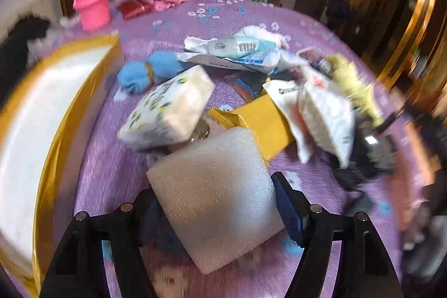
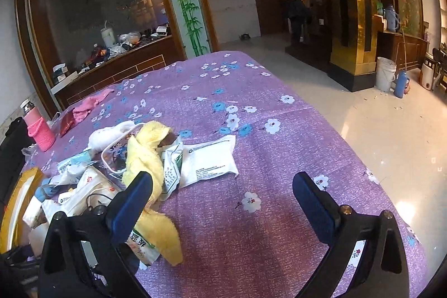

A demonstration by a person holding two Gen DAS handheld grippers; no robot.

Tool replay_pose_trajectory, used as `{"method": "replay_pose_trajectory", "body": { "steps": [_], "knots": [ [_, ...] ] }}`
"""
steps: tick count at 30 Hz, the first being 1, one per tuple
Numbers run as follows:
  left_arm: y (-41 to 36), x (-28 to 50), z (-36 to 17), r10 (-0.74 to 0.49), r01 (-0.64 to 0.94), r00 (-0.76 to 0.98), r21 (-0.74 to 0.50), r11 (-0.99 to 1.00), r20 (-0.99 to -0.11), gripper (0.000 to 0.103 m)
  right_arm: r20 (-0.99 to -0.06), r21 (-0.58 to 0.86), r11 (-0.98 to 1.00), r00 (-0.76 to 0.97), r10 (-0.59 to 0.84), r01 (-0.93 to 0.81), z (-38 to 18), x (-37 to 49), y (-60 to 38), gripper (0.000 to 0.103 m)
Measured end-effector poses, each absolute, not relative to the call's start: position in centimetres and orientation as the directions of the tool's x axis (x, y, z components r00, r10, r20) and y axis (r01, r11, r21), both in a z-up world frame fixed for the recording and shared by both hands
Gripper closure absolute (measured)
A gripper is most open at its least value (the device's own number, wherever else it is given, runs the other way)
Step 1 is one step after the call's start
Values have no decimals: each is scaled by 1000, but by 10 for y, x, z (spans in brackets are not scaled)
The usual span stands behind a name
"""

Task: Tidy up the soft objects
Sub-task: 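Grasp the white foam block with the left tool, then place the foam block in the box with left tool while right tool places tissue pack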

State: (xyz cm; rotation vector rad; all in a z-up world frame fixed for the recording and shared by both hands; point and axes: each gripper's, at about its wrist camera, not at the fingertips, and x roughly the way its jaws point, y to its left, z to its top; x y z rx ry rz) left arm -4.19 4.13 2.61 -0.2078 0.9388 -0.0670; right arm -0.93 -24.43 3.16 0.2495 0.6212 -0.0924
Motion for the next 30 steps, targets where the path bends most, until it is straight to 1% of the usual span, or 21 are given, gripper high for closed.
{"method": "replay_pose_trajectory", "body": {
  "steps": [3, 7, 11, 15, 17, 19, 20, 22, 24, 25, 26, 28, 30],
  "knots": [
    [63, -68, 49, -227, -17, 634, -307, 952, -739, 27, -590, 206, 963, 807, -20, 174, 31, -9, -247, 3],
    [91, -102, 81, -263, 4, 690, -360, 933, -675, 27, -613, 197, 962, 789, -27, 187, 26, -4, -249, 3],
    [118, -130, 98, -258, 10, 744, -376, 927, -616, 27, -630, 194, 962, 776, -28, 192, 22, -1, -249, 3],
    [146, -146, 102, -228, -3, 769, -360, 933, -598, 27, -649, 208, 961, 760, -5, 185, 27, -3, -244, 3],
    [160, -154, 100, -223, -5, 782, -365, 931, -582, 27, -635, 234, 964, 771, 51, 130, 47, -11, -230, 3],
    [174, -161, 97, -208, -18, 801, -370, 929, -562, 27, -613, 231, 971, 784, 99, 57, 71, -18, -205, 3],
    [178, -161, 96, -204, -25, 805, -375, 927, -558, 27, -602, 215, 977, 786, 139, -8, 85, -22, -182, 3],
    [191, -165, 91, -206, -43, 807, -403, 914, -553, 27, -609, 183, 973, 762, 222, -138, 101, -25, -138, 3],
    [197, -168, 90, -204, -51, 808, -410, 911, -552, 27, -647, 186, 938, 682, 341, -292, 101, -22, -83, 5],
    [202, -171, 91, -196, -58, 811, -408, 911, -551, 27, -673, 198, 919, 635, 380, -341, 97, -17, -59, 10],
    [206, -174, 91, -192, -62, 813, -409, 911, -549, 27, -691, 208, 907, 601, 401, -366, 92, -14, -41, 15],
    [216, -179, 94, -179, -72, 821, -409, 910, -543, 27, -731, 220, 886, 533, 427, -409, 80, -2, -3, 18],
    [225, -182, 96, -162, -85, 826, -403, 911, -540, 27, -763, 216, 883, 493, 419, -417, 69, 11, 22, 21]
  ]
}}
